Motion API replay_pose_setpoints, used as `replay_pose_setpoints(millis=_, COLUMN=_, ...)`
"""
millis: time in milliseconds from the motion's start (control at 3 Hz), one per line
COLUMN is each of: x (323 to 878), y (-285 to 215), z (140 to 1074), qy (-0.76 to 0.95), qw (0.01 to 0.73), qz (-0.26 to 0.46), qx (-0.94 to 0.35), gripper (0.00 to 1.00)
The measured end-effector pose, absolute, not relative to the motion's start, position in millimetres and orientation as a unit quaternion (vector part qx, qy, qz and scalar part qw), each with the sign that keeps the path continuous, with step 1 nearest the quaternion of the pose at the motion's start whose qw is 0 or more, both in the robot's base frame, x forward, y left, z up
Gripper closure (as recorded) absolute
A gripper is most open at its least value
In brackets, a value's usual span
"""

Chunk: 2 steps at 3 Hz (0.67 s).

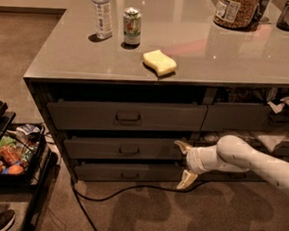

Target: Open middle drawer

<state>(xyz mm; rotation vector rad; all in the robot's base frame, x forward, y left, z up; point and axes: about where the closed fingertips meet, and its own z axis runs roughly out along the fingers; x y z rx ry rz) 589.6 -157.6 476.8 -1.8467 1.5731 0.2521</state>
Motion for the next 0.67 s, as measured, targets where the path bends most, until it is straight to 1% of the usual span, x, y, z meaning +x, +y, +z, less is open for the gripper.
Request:
replay_pose_setpoints(millis=333, x=596.8, y=-157.8, z=458.8, qy=0.599, qw=0.360, qz=0.093, qx=-0.710, gripper=0.00)
replay_pose_setpoints(millis=667, x=608.1, y=-152.5, z=445.9, qy=0.592, qw=0.357, qz=0.093, qx=-0.717, gripper=0.00)
